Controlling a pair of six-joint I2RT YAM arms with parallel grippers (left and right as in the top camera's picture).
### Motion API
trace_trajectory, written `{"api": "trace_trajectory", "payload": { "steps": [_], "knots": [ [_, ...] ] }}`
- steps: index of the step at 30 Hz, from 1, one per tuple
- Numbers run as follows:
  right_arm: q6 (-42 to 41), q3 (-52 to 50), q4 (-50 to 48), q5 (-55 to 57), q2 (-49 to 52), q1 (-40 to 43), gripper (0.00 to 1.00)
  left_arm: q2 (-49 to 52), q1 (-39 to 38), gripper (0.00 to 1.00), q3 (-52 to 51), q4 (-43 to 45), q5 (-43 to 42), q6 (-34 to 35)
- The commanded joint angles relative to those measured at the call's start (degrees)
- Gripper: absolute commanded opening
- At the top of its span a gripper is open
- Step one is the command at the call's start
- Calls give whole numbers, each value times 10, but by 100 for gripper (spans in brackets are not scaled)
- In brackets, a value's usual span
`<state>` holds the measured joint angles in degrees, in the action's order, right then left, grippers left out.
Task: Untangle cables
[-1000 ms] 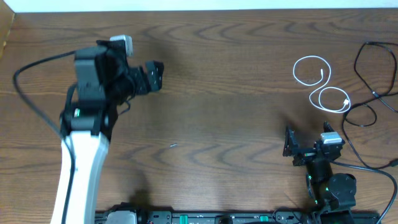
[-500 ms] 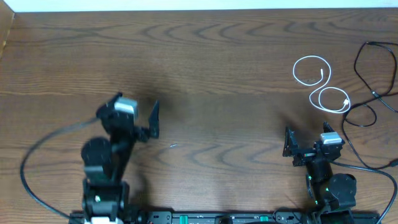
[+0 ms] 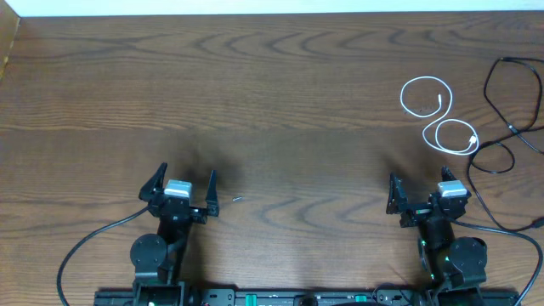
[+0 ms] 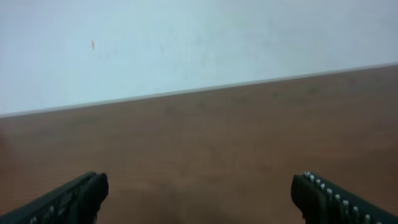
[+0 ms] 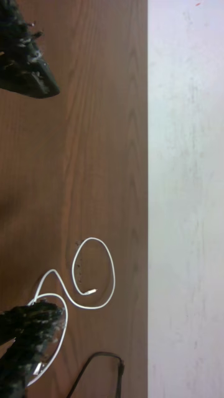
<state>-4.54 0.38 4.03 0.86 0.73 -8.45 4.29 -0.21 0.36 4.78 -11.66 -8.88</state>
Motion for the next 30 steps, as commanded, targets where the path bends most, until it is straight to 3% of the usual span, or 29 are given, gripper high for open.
{"api": "trace_trajectory", "payload": {
  "steps": [1, 4, 30],
  "knots": [
    [3, -1, 2, -2, -3, -4, 99, -38, 3, 99, -1, -40, 9, -5],
    [3, -1, 2, -2, -3, -4, 99, -42, 5, 99, -1, -82, 17, 2],
    [3, -1, 2, -2, -3, -4, 99, -28, 5, 99, -1, -81, 18, 3]
  ]
}}
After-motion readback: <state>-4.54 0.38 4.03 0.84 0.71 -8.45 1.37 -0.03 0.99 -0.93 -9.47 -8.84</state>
